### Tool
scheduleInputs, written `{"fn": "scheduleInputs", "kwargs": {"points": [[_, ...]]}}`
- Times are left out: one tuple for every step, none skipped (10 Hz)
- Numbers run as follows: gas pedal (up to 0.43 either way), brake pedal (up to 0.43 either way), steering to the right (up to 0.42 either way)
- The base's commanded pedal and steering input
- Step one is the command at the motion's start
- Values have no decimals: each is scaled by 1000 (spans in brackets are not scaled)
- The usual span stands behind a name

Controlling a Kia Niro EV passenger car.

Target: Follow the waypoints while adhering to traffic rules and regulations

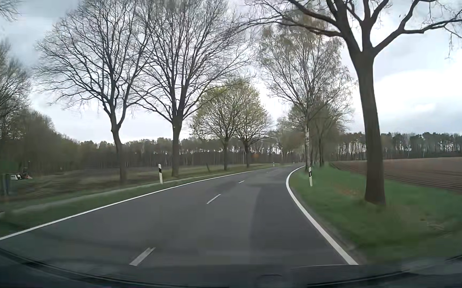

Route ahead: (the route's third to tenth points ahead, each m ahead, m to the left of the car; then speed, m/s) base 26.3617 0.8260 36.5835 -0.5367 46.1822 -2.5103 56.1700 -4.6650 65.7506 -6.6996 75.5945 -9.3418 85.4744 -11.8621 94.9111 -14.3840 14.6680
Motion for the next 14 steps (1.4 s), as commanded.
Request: {"fn": "scheduleInputs", "kwargs": {"points": [[197,0,31],[197,0,29],[197,0,28],[197,0,27],[197,0,27],[197,6,26],[197,0,26],[197,0,25],[197,0,25],[197,0,25],[197,6,25],[197,0,25],[197,0,25],[197,0,24]]}}
